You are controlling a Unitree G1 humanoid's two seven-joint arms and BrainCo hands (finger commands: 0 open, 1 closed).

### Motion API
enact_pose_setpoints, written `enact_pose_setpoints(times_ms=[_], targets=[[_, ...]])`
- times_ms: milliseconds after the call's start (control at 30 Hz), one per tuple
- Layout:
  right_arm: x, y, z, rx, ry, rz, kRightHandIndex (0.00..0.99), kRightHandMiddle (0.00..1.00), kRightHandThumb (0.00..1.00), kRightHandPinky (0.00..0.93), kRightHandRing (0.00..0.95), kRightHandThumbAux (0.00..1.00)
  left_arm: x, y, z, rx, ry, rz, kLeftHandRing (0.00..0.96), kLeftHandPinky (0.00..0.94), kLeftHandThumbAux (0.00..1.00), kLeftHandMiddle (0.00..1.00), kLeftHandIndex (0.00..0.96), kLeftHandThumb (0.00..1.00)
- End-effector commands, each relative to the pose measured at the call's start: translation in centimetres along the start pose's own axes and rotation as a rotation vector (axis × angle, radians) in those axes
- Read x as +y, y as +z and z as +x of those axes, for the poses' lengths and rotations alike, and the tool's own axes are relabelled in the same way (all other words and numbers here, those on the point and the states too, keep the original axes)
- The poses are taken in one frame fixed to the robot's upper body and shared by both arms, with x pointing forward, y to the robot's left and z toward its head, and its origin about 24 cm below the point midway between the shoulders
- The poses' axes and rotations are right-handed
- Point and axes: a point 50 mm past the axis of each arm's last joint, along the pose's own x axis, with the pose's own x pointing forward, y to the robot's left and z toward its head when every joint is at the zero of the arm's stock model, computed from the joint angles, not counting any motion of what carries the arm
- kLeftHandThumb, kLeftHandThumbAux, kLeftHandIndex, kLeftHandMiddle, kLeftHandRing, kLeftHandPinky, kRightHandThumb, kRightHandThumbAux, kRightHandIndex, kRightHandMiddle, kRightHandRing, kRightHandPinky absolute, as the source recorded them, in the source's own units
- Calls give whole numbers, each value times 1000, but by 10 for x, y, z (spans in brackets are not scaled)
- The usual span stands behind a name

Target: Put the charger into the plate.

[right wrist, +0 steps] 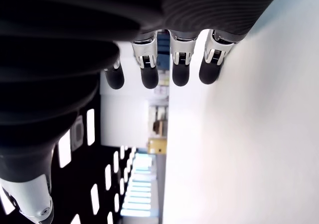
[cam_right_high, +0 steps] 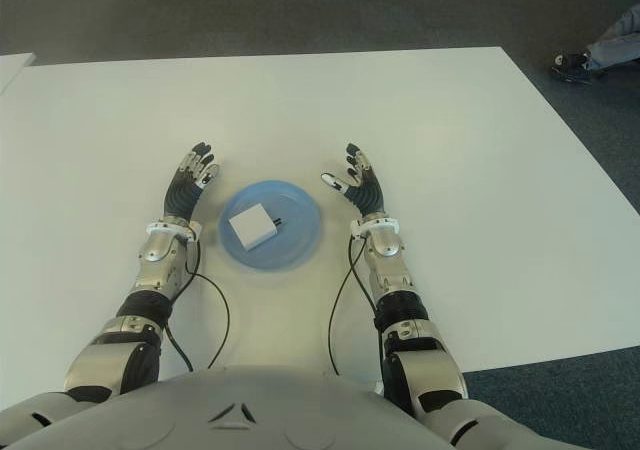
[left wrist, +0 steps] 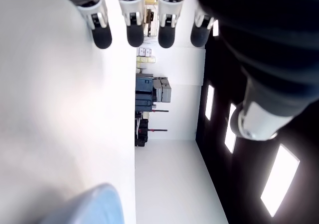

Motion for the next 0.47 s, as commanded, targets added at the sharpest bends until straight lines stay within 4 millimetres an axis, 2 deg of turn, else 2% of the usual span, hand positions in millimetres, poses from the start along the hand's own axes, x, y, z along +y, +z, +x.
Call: enact_pose_setpoints(times_ms=[33,233,467], targets=[[4,-44,-21,188,40,52,0,1,114,2,1,662,2,-15,-12,76,-8,-7,0,31,580,0,0,0],[0,-54,-25,227,54,73,0,0,93,0,0,651,1,-15,-13,74,-12,-9,0,33,579,0,0,0],[-2,-57,-25,239,68,87,0,0,74,0,0,675,0,-15,-13,73,-15,-17,2,36,577,0,0,0]])
